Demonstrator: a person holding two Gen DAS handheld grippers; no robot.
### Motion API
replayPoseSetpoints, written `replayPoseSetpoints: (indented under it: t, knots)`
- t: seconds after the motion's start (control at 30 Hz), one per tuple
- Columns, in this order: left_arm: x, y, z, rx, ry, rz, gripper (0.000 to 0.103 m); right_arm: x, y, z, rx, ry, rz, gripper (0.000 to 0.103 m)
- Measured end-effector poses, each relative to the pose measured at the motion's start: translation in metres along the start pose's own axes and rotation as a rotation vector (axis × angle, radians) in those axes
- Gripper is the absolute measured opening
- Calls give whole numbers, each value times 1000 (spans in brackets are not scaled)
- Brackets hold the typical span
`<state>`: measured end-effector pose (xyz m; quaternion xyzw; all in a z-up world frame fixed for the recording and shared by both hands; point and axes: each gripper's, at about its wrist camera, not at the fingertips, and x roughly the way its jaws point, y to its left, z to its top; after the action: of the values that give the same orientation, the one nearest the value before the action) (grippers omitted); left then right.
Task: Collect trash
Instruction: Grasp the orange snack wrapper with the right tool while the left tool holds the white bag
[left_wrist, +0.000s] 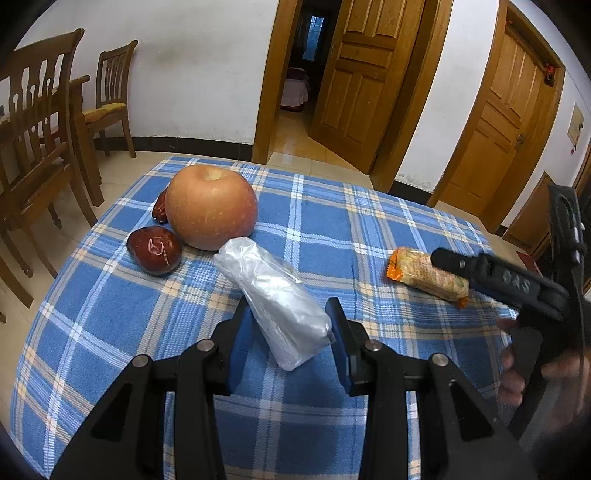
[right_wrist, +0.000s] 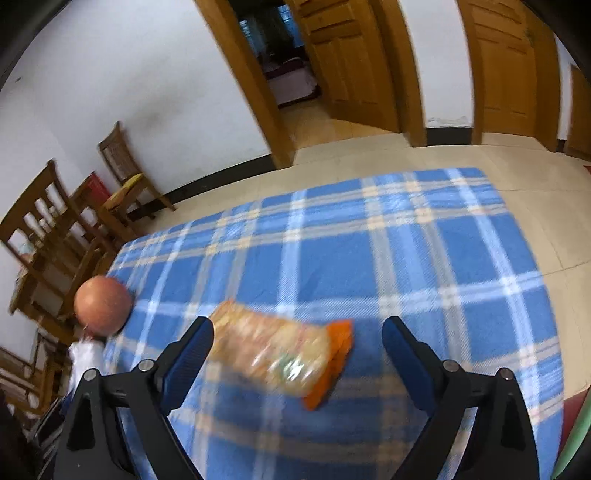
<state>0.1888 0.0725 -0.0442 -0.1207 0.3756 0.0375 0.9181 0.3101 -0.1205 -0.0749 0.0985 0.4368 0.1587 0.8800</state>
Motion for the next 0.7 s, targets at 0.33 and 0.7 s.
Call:
replayPoseSetpoints:
  t: [0.33, 0.7]
  knots:
    - [-3, 2, 1, -8, -2, -6, 40, -5, 31, -29, -126, 47, 47, 94]
    - [-1, 4, 1, -17, 4, -5, 40, -20, 35, -24, -167, 29, 56, 94]
